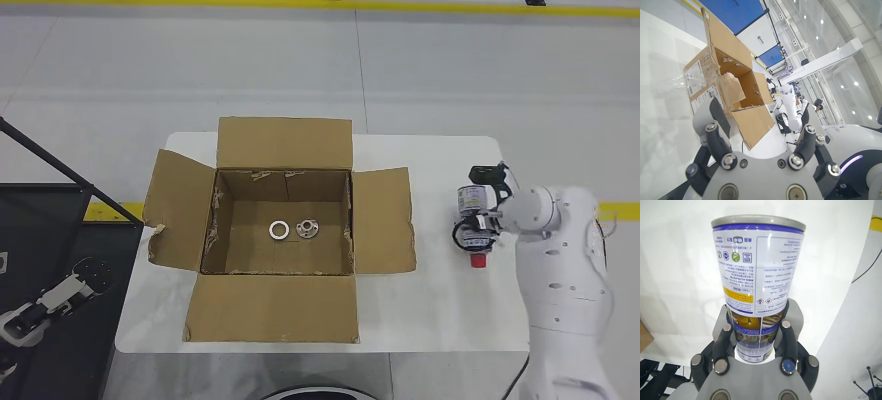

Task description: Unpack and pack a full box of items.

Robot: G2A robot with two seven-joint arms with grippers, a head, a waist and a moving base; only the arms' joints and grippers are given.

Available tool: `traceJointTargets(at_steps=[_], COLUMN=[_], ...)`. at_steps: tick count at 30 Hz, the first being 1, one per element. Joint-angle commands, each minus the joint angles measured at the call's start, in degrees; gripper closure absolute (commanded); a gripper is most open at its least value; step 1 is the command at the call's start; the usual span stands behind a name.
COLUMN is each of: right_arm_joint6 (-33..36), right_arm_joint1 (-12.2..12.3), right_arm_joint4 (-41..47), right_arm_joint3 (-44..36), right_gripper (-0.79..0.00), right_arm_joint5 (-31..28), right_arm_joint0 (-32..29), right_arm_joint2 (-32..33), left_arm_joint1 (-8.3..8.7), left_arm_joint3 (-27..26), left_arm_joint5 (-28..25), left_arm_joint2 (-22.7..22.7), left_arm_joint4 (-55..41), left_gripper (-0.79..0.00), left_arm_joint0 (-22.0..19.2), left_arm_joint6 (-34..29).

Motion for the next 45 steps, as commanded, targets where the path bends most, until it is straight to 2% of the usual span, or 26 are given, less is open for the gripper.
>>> traceJointTargets(at_steps=[1,5,12,20,32,42,45], right_arm_joint6=[-0.27,-1.81,-9.88,-19.55,-24.33,-26.94,-27.61], right_arm_joint1=[0.02,-0.02,-0.49,-1.75,-4.88,-7.65,-8.55], right_arm_joint4=[1.94,6.02,15.28,25.77,29.72,30.63,28.60], right_arm_joint3=[-3.13,-10.35,-20.67,-26.47,-17.02,-8.18,-4.36], right_gripper=[0.000,0.000,0.000,0.000,0.000,0.000,0.000], right_arm_joint5=[0.32,1.47,3.16,3.59,-0.26,-3.47,-2.37], right_arm_joint0=[-0.26,-0.50,0.78,2.83,8.55,12.78,14.19], right_arm_joint2=[0.18,-0.10,-2.27,-11.29,-33.93,-45.01,-47.79], left_arm_joint1=[0.00,0.00,0.00,0.00,0.00,0.00,0.00], left_arm_joint3=[0.00,0.00,0.00,0.00,0.00,0.00,0.00], left_arm_joint5=[0.00,0.00,0.00,0.00,0.00,0.00,0.00], left_arm_joint2=[0.00,0.00,0.00,0.00,0.00,0.00,0.00], left_arm_joint4=[0.00,0.00,0.00,0.00,0.00,0.00,0.00], left_gripper=[-0.785,-0.785,-0.785,-0.785,-0.785,-0.785,-0.785], left_arm_joint0=[0.00,0.00,0.00,0.00,0.00,0.00,0.00], left_arm_joint6=[0.00,0.00,0.00,0.00,0.00,0.00,0.00])
